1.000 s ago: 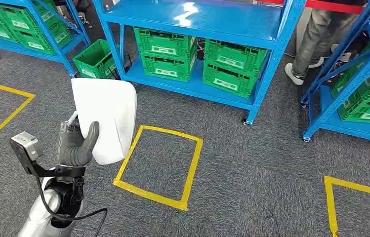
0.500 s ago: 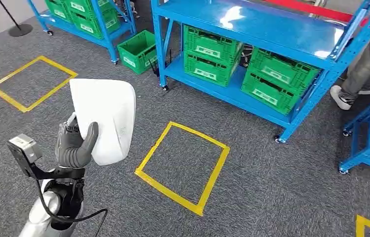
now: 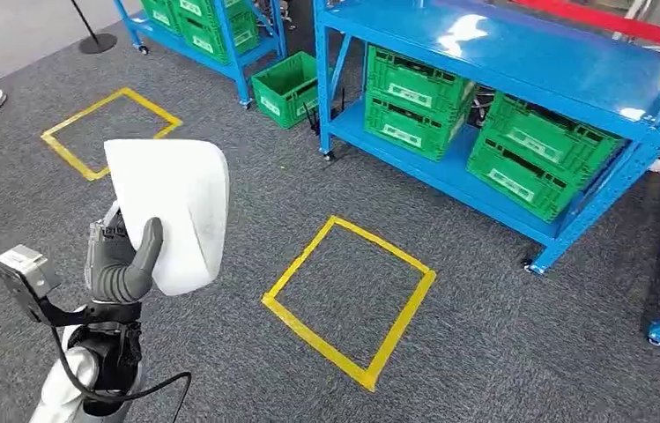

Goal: Take the parts from the cabinet and place them on the table.

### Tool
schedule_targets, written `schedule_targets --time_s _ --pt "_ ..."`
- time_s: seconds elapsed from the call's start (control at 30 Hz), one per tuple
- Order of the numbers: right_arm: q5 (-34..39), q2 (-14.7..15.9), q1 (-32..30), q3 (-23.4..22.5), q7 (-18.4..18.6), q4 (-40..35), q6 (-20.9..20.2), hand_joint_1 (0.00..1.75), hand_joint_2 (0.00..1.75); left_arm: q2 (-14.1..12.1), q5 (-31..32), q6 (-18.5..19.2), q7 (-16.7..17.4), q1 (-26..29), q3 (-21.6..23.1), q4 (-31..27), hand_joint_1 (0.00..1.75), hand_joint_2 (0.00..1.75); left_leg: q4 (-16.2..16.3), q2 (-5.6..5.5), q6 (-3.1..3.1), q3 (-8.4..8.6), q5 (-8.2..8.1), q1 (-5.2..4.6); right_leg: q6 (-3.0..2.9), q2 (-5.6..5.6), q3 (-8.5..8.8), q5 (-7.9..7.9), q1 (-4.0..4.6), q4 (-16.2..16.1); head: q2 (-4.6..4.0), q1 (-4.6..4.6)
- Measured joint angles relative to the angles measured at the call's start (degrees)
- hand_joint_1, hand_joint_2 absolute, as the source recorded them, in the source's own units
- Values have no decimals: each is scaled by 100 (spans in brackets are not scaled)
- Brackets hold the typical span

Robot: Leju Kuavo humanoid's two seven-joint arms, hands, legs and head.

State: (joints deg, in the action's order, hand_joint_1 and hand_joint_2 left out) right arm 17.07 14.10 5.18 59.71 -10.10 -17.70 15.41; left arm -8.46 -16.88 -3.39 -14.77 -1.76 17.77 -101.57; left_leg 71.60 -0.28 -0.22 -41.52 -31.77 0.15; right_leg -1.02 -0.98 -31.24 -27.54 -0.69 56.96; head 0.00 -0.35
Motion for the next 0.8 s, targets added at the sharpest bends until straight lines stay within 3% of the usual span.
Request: schedule_targets --time_s 0.03,0.07,0.1,0.13,0.17,0.23,0.27,0.3,0.33,0.37,0.43,0.47,0.5,0.57,0.6,0.63,0.67,0.73,0.77,0.8 --pt "-22 -2 -3 0 0 0 -31 0 0 2 18 -7 9 12 -5 -2 175 175 328 10 -13 -182 -92 13 -5 -65 -1 -6 4 1 0 2" --pt "-105 -37 20 7 7 0 -155 0 0 0 105 -22 37 22 -90 -39 175 175 -258 61 23 70 374 28 -15 -295 31 -44 37 0 0 0" --pt "-144 -76 30 9 13 0 -214 0 0 -13 118 -20 46 -3 -120 -92 175 175 -1393 491 177 689 715 -63 0 -430 91 -88 72 -7 0 0" --pt "-146 -109 32 9 0 0 -221 0 0 -24 116 -9 44 -13 -129 -100 175 175 -1377 565 212 694 690 -75 33 -485 93 -107 146 -7 0 33" --pt "-153 -109 35 9 -20 0 -227 0 0 -37 103 8 20 -33 -129 -100 175 175 -1380 481 226 673 694 -103 51 -542 92 -109 91 -11 0 13" --pt "-164 -116 49 9 -24 0 -247 0 0 -92 57 28 0 -41 -133 -100 175 175 -1401 341 253 651 705 -120 104 -688 126 -124 95 -43 0 20" --pt "-166 -120 68 9 -24 -2 -249 0 0 -109 50 28 -9 -45 -142 -107 175 175 -1515 253 297 729 760 -90 133 -713 151 -145 126 -58 0 22" --pt "-173 -118 88 9 -26 -4 -254 0 0 -105 51 28 -19 -44 -140 -107 175 175 -1594 182 290 772 810 -53 144 -403 99 -205 88 53 0 33" --pt "-173 -118 90 9 -33 -4 -262 0 0 -109 48 30 -26 -96 -136 -100 175 175 -1613 121 327 770 836 -26 118 -119 -44 -359 59 359 0 22" --pt "-181 -118 86 9 -33 -4 -271 0 0 -109 40 31 -37 -122 -136 -96 175 175 -1614 35 332 759 839 -19 95 16 -270 -544 50 827 0 44" --pt "-181 -116 39 9 -33 0 -280 0 0 -107 -28 24 -74 -118 -129 -74 175 175 -1610 -156 331 748 839 -20 110 75 -728 -816 21 1686 0 37" --pt "-181 -118 30 5 -41 2 -280 0 0 -116 -63 11 -94 -117 -127 -59 175 175 -1605 -239 329 748 838 -16 155 75 -830 -807 14 1814 0 39" --pt "-184 -120 28 0 -46 4 -280 0 0 -127 -72 -7 -107 -119 -125 -42 175 175 -1599 -341 320 757 833 -11 237 78 -787 -664 -8 1620 0 37" --pt "-181 -122 27 -9 -50 4 -291 0 0 -133 -80 -24 -133 -123 -123 -41 175 175 -1558 -517 278 773 806 1 390 164 -370 -167 -61 622 0 37" --pt "-181 -122 22 -9 -50 9 -304 0 0 -138 -81 -33 -144 -130 -123 -41 175 175 -1521 -589 240 759 780 7 430 379 -165 35 -99 127 0 42" --pt "-184 -135 8 -9 -46 26 -330 0 0 -138 -81 -57 -151 -135 -123 -37 175 175 -1480 -660 197 732 758 -20 356 488 -161 31 -65 89 0 44" --pt "-192 -142 7 -11 -44 35 -352 0 0 -142 -81 -83 -151 -144 -123 -39 175 175 -1460 -696 179 703 759 -17 278 393 -129 53 -71 69 0 26" --pt "-212 -177 22 -9 -42 42 -389 0 0 -164 -74 -96 -151 -145 -131 -41 175 175 -1472 -794 121 667 785 15 212 311 -126 58 -20 80 0 31" --pt "-221 -213 36 -11 -42 42 -389 0 0 -179 -69 -101 -151 -142 -140 -46 175 175 -1468 -849 91 652 781 19 181 253 -115 70 -42 61 0 35" --pt "-227 -265 58 -11 -46 42 -389 0 0 -195 -67 -105 -151 -121 -151 -63 175 175 -1399 -744 71 615 723 37 133 197 -90 86 -108 30 0 37"
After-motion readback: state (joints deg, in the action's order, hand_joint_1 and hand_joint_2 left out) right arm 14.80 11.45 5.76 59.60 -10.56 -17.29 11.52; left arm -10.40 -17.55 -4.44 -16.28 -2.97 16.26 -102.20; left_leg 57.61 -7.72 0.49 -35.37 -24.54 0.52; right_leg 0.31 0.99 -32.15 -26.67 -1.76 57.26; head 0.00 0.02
